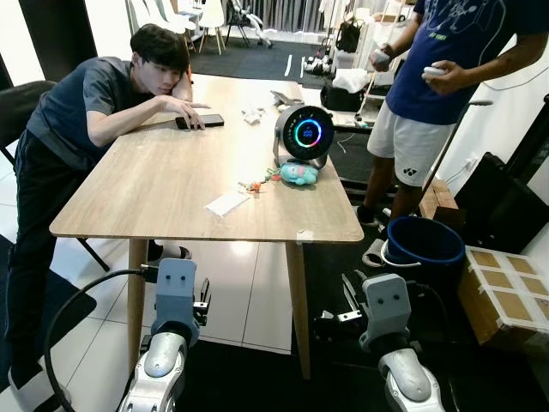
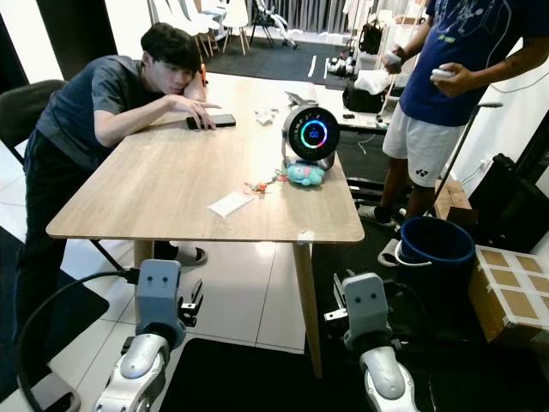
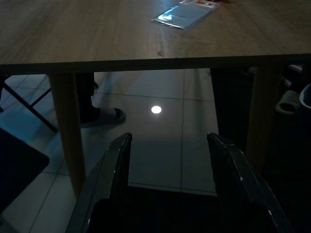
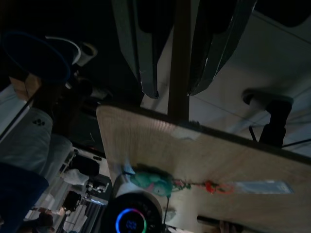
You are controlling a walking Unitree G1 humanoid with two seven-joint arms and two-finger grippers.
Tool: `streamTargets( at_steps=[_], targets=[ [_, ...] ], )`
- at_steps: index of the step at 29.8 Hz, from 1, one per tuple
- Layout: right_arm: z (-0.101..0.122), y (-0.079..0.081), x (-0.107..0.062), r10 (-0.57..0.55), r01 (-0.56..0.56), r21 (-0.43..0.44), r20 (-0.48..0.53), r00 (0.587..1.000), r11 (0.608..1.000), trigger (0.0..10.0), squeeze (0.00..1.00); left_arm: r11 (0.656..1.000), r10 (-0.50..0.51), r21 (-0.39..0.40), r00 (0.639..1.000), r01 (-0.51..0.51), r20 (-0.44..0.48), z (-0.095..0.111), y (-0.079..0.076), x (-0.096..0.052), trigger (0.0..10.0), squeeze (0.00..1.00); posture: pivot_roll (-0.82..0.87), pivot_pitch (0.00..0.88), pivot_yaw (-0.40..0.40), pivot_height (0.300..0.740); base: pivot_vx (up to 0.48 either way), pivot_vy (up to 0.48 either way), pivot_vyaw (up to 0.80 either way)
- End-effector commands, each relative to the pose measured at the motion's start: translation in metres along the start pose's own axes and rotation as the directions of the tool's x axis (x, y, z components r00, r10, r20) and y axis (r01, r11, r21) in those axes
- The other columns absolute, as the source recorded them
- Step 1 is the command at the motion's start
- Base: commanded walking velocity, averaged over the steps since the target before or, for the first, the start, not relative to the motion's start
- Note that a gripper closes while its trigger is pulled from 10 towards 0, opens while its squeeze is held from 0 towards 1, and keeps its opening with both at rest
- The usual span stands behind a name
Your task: Hang keys on a hook
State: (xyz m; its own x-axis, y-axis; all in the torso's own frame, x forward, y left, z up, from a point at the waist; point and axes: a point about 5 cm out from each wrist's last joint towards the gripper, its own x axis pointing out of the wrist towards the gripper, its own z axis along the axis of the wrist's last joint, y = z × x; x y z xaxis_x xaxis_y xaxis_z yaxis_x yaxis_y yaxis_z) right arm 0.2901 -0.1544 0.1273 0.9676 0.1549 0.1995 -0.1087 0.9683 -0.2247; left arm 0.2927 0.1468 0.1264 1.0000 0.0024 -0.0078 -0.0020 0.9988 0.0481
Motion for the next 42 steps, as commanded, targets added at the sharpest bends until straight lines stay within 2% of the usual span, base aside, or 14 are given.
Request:
streamTargets(
  at_steps=[1, 7, 13, 42],
  targets=[
    [0.002, -0.004, -0.001, -0.011, 0.011, 0.005, 0.001, 1.0, 1.0, 10.0, 0.0, 1.0, -0.011, -0.019, 1.0, 0.011, 0.004, 0.002, -0.006, 0.0, 10.0, 0.0, -0.01, 0.14, -0.023, 0.74, 0.0, 0.0, 0.0],
    [0.015, -0.007, 0.006, -0.044, 0.042, 0.056, 0.044, 0.998, 0.998, 10.0, 0.0, 0.998, -0.038, -0.043, 0.998, 0.04, 0.048, 0.016, -0.012, 0.006, 10.0, 0.0, -0.01, 0.134, -0.002, 0.74, 0.0, 0.0, 0.0],
    [0.014, -0.01, 0.006, -0.067, 0.064, 0.059, 0.042, 0.997, 0.996, 10.0, 0.0, 0.997, -0.066, -0.042, 0.995, 0.069, 0.078, 0.024, -0.017, 0.011, 10.0, 0.0, -0.01, 0.132, 0.011, 0.74, 0.094, 0.0, 0.0],
    [0.01, -0.005, 0.002, -0.073, 0.071, 0.081, 0.018, 0.997, 0.994, 10.0, 0.0, 0.997, -0.065, -0.036, 0.995, 0.068, 0.073, 0.027, -0.014, 0.012, 10.0, 0.0, 0.0, 0.142, 0.022, 0.74, 0.371, 0.0, -0.04]
  ],
)
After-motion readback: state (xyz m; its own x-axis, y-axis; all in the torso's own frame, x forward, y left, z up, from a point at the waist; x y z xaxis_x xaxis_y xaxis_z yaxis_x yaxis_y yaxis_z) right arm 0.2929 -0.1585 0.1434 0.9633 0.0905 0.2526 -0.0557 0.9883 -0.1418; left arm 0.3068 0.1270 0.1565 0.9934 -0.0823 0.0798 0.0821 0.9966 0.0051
